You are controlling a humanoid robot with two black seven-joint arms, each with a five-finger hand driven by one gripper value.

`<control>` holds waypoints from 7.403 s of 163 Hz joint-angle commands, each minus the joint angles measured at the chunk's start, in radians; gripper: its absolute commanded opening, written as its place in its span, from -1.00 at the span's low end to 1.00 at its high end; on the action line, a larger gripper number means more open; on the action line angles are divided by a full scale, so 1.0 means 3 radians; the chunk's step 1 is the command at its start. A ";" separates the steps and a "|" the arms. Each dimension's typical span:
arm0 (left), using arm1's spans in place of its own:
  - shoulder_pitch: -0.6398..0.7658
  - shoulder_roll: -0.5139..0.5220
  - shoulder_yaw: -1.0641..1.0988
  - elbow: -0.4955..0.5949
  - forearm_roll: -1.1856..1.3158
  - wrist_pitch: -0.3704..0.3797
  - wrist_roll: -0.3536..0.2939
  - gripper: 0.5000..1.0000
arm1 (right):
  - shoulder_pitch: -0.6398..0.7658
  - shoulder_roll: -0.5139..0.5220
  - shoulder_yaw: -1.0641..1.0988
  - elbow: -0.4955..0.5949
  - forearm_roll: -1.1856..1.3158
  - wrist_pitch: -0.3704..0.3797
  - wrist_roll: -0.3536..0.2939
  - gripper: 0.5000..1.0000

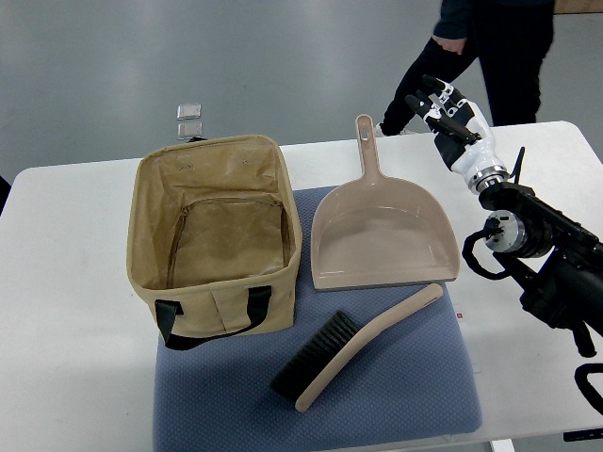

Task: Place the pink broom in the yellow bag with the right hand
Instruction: 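Raise the right hand and open its fingers above the table, then move the right hand down over the beige brush handle, then close the right hand fingers around the curved beige brush handle, then lift the brush with the right hand up over the dustpan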

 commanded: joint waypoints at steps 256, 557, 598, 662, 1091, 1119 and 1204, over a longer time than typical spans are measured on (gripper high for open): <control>0.0005 0.0000 0.0000 0.0020 0.0000 0.0000 0.0005 1.00 | 0.0266 -0.0296 -0.0230 0.0030 -0.0072 -0.0266 -0.0056 0.72; 0.0000 0.0000 0.0005 0.0025 0.0000 0.0000 0.0005 1.00 | 0.1187 -0.1758 -0.2869 0.1994 -0.4065 0.0368 0.0133 0.71; 0.0000 0.0000 0.0005 0.0020 0.0000 0.0000 0.0005 1.00 | 0.0982 -0.1809 -0.2833 0.1999 -0.4147 0.0128 0.0128 0.71; 0.0000 0.0000 0.0005 0.0020 0.0000 0.0000 0.0005 1.00 | 0.0788 -0.1845 -0.2823 0.2137 -0.4270 -0.0061 0.0128 0.70; 0.0000 0.0000 0.0005 0.0020 0.0000 0.0000 0.0005 1.00 | 0.0440 -0.1738 -0.2649 0.2055 -0.4725 -0.0578 0.0128 -0.97; 0.0000 0.0000 0.0005 0.0020 0.0000 0.0000 0.0005 1.00 | 0.0440 -0.1738 -0.2582 0.2055 -0.4699 -0.0614 0.0138 -1.00; 0.0000 0.0000 0.0005 0.0020 0.0000 0.0000 0.0005 1.00 | 0.0446 -0.1927 -0.2301 0.2055 -0.4515 -0.0624 0.0266 -1.00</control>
